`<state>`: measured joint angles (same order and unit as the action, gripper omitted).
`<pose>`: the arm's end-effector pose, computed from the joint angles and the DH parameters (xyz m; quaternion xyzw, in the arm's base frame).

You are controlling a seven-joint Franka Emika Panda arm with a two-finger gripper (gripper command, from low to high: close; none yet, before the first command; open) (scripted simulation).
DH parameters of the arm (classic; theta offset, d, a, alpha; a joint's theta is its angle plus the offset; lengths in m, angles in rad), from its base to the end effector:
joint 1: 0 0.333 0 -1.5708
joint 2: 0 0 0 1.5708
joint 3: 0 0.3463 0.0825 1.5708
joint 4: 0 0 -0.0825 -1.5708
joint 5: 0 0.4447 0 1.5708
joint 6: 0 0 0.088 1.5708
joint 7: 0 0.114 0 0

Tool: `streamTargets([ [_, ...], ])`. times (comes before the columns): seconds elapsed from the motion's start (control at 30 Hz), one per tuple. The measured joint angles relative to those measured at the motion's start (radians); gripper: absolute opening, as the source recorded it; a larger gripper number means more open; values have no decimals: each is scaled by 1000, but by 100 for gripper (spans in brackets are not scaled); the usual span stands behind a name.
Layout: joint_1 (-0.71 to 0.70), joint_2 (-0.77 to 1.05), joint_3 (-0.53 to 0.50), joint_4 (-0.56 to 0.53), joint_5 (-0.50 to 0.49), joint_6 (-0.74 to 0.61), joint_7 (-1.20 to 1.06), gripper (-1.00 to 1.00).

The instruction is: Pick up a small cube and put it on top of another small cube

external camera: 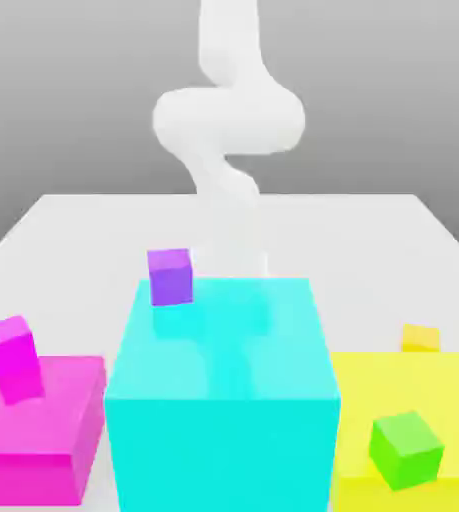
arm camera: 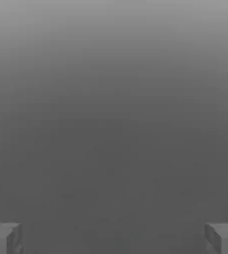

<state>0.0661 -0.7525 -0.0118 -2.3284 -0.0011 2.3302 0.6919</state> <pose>0.4104 0.0206 0.6996 -0.8829 0.2912 -0.3415 0.1378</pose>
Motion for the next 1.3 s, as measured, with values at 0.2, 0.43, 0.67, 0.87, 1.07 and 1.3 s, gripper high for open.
streamTargets([
  [0.2,158,116,-27,-69,1,74,-267,0],
  [0.43,331,249,-51,-148,8,158,-575,0],
  [0.67,489,381,-61,-227,23,241,-888,0],
  [0.87,613,495,-54,-294,38,313,-1158,0],
  [1.07,713,608,-24,-362,49,385,-1424,0],
  [1.3,825,739,24,-441,24,469,-1709,0],
])
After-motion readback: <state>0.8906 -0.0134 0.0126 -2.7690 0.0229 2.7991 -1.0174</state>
